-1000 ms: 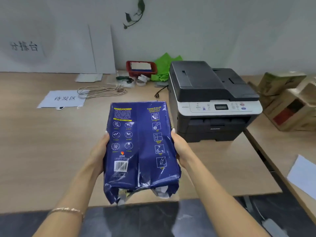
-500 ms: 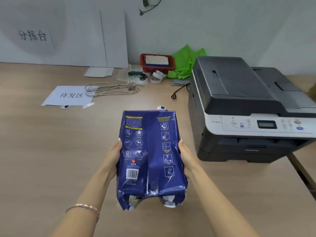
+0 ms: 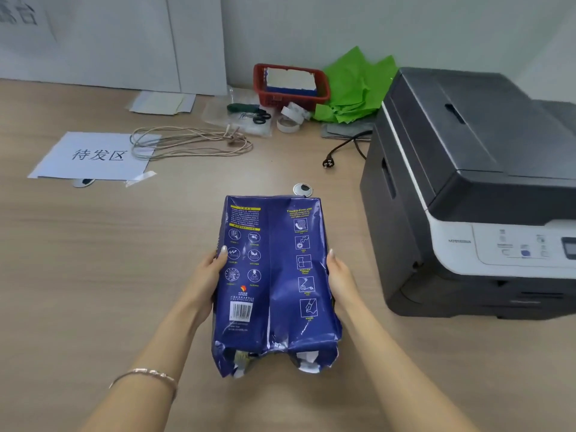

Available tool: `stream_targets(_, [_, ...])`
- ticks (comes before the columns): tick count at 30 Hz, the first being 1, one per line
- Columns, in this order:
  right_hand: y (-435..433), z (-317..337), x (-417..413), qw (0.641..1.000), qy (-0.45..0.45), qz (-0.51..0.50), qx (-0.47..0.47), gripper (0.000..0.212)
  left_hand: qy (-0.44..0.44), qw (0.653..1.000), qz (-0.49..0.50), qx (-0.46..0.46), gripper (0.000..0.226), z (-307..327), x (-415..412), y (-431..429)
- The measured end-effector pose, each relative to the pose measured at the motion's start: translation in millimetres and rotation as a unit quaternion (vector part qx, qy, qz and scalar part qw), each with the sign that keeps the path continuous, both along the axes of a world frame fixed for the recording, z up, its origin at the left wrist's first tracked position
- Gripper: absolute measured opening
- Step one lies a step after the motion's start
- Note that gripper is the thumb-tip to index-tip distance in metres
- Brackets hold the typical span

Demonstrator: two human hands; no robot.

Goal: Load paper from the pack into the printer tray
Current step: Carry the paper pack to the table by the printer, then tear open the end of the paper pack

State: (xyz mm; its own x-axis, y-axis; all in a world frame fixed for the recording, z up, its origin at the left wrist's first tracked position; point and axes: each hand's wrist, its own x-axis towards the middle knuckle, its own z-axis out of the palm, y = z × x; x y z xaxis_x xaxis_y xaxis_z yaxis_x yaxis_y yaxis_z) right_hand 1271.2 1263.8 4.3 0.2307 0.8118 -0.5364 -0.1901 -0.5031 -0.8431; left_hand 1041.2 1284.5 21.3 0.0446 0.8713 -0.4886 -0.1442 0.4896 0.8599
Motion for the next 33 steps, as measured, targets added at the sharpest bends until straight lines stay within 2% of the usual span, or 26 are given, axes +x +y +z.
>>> stream_targets(4, [12.6,-18.3,-1.9,0.999,-0.031,0.018,-0.006,0.046,0.019,1.000,0.009,-0.008,0.021,-17.4,-2.1,10.3])
stream_targets(9, [25.6,-34.7,5.1,0.994,-0.101,0.045,-0.001,0.037,0.050,0.998,0.027,-0.014,0.021,-35.5,-4.1,17.3])
stream_targets(14, [29.0,-44.6,5.6,0.981,-0.183,0.065,0.003,0.046,0.116,0.993,0.025,0.012,0.025,-49.0,-11.1,22.8])
stream_targets(18, [28.9,-43.7,-1.9,0.958,-0.280,0.055,0.033,0.048,0.155,0.987,0.027,0.012,0.016,-57.5,-11.8,21.2])
stream_targets(21, [25.3,-42.6,3.1,0.937,-0.347,0.036,0.018,0.037,0.130,0.991,0.013,0.003,0.029,-50.8,-13.0,17.2])
stream_targets(23, [17.0,-42.0,12.9,0.935,-0.356,0.015,0.001,0.030,0.120,0.992,0.022,-0.026,0.052,-44.9,-12.5,9.4])
stream_targets(24, [11.1,-40.4,16.4,0.936,-0.351,0.002,0.002,0.027,0.128,0.991,0.029,-0.034,0.063,-42.6,-13.5,5.3])
stream_targets(26, [-2.5,-35.3,18.9,0.935,-0.351,-0.027,0.032,0.021,0.169,0.985,0.041,-0.019,0.069,-38.6,-16.5,-1.9])
stream_targets(29, [-29.4,-16.1,10.2,0.921,-0.372,-0.039,0.108,0.010,0.288,0.955,0.039,0.053,0.056,-23.1,-15.5,-14.6])
stream_targets(31, [-48.4,-0.9,-2.4,0.909,-0.388,0.003,0.153,0.008,0.290,0.952,0.014,0.100,0.036,-8.9,-8.3,-28.0])
stream_targets(33, [-64.2,10.1,-18.5,0.903,-0.378,0.080,0.188,0.007,0.278,0.951,-0.051,0.122,0.015,-1.9,1.3,-44.9])
